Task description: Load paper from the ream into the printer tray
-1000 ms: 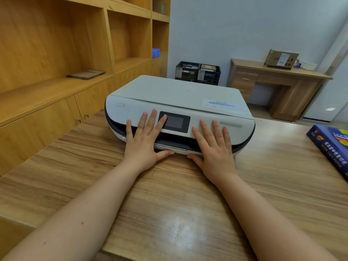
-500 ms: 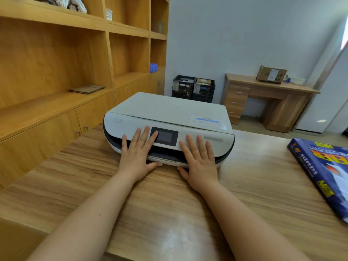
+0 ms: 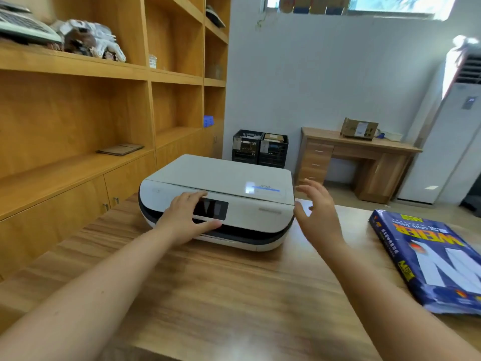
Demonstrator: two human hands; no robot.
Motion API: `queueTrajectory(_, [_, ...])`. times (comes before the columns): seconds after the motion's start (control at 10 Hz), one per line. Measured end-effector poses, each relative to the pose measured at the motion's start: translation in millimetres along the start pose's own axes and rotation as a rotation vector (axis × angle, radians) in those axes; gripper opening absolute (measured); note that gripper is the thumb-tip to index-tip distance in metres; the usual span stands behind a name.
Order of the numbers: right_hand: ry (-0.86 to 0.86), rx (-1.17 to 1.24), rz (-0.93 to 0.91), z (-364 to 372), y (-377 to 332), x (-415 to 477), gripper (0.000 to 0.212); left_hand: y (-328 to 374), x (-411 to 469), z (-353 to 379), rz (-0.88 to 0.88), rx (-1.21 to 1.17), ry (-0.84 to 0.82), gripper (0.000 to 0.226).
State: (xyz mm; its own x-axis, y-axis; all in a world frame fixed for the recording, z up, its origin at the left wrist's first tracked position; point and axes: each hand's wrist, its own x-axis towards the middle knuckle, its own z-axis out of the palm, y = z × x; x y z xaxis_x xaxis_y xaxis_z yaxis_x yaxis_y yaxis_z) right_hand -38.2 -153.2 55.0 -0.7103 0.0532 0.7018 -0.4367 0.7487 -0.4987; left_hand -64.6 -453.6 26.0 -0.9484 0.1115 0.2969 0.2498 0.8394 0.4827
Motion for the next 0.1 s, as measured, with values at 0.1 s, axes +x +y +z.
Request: queueTrajectory(0.1, [0.218, 0.051, -0.048, -64.4, -9.9, 10.8, 0.030, 24.8, 7.6, -14.3, -0.203, -0.516, -0.010, 0.059])
